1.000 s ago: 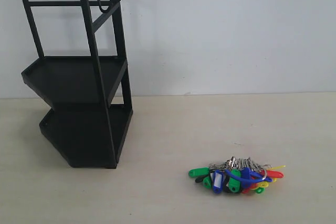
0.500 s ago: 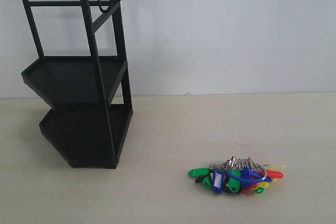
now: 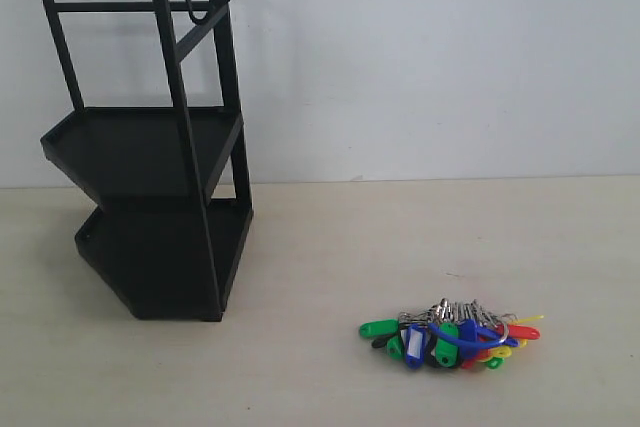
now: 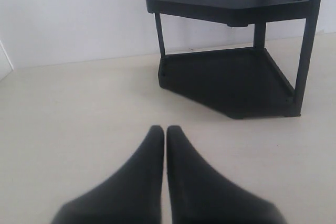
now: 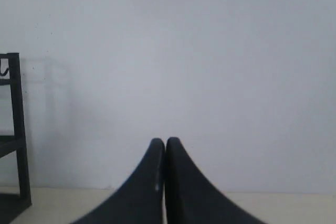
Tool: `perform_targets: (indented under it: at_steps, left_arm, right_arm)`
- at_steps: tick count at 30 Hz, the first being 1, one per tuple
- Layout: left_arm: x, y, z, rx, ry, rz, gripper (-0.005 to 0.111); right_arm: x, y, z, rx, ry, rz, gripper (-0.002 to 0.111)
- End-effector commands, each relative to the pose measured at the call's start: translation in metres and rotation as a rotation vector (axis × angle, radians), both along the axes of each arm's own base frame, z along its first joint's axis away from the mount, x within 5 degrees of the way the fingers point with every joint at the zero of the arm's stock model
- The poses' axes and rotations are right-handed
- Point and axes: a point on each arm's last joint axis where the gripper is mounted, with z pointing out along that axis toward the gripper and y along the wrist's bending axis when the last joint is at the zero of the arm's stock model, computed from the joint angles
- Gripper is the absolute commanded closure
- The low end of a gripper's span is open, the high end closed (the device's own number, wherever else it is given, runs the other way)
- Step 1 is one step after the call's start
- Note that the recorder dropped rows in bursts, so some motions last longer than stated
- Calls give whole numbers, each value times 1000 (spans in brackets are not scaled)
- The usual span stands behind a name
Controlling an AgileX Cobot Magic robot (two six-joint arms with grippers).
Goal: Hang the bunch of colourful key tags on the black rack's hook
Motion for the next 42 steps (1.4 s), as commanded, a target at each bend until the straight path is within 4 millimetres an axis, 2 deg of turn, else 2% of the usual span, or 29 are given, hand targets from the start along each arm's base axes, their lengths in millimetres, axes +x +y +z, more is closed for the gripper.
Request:
perform_targets:
  at_steps: [1, 4, 10, 16, 22, 28, 31, 32, 33, 36, 40, 42]
  left_arm:
    - [0, 0, 1, -2, -10, -2, 102]
    - [0, 0, 1, -2, -10, -2, 102]
    - [0, 0, 1, -2, -10, -2, 102]
    - [0, 0, 1, -2, -10, -2, 102]
    - [0, 0, 1, -2, -10, -2, 102]
    - [0, 0, 1, -2, -10, -2, 102]
    - [0, 0, 1, -2, -10, -2, 102]
    - [0, 0, 1, -2, -10, -2, 102]
    - [0, 0, 1, -2, -10, -2, 102]
    - [0, 0, 1, -2, -10, -2, 102]
    - [0, 0, 1, -2, -10, -2, 102]
    - [0, 0, 1, -2, -10, -2, 102]
  right_arm:
    - [5, 2, 14, -10, 262, 17, 108]
    - [10, 2, 21, -5, 309, 20, 108]
    - [12, 1, 31, 2, 208, 16, 108]
    - [18, 2, 31, 63, 227, 29, 108]
    - [56, 3, 33, -42, 498, 42, 108]
    - [112, 10, 51, -244, 792, 157, 108]
    - [143, 26, 56, -348, 881, 272, 109]
    - [153, 34, 58, -419, 899, 327, 109]
    - [168, 51, 61, -560, 920, 413, 109]
    - [188, 76, 56, -724, 985, 456, 109]
    - [211, 97, 40, -953, 1122, 367, 109]
    - [223, 120, 18, -1125, 1186, 366, 106]
